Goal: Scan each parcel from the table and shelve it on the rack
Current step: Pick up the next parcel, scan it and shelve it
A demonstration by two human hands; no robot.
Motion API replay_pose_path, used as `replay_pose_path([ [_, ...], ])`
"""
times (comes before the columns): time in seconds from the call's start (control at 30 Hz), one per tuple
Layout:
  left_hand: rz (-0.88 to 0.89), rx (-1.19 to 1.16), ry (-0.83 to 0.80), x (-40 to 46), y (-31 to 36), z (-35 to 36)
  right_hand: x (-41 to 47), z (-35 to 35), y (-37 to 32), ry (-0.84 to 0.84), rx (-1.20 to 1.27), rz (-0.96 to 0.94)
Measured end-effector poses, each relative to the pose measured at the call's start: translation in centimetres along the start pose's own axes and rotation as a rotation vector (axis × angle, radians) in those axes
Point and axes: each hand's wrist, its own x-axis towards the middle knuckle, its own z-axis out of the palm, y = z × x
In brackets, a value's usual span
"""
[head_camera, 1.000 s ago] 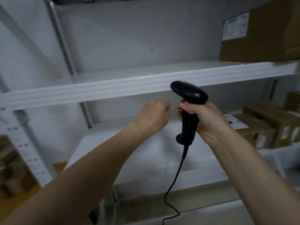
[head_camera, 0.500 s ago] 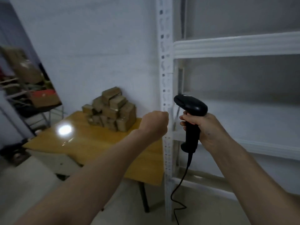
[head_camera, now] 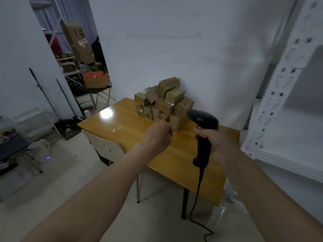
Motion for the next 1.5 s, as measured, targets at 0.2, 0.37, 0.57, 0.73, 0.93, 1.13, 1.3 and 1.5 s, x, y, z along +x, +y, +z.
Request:
replay_pose_path([
  [0.2,-0.070,0.009,0.010,5.0,-6.5,1.6,6.9,4.2,1.4,-0.038,0.001,0.046],
  [0.37,-0.103,0.026,-0.030,12.7,-9.6,4.1,14.1,5.4,1.6,0.012,0.057,0.113],
  [0.57,-0.067,0.050,-0.082,22.6,-11.1,7.3,22.2,5.5,1.1,0.096,0.104,0.176],
  [0.73,-0.081,0.073,-0.135,27.4,-13.2,10.3,26.9,6.7,0.3,0.145,0.128,0.211],
  [0.93,-0.133,0.035,-0.172,33.9,-14.4,12.0,30.7,7.7,-1.1,0.140,0.168,0.221],
  [1.13,-0.060,0.131,-0.183,40.9,-15.2,13.4,34.6,9.2,-2.0,0.197,0.170,0.204],
  [1.3,-0.029,0.166,-0.161,47.0,-17.4,14.3,38.1,11.1,-2.7,0.233,0.098,0.198],
  [1.5,-0.058,0.218,-0.195,52.4,-19.3,16.7,40.9,12.0,-2.1,0.301,0.088,0.217],
])
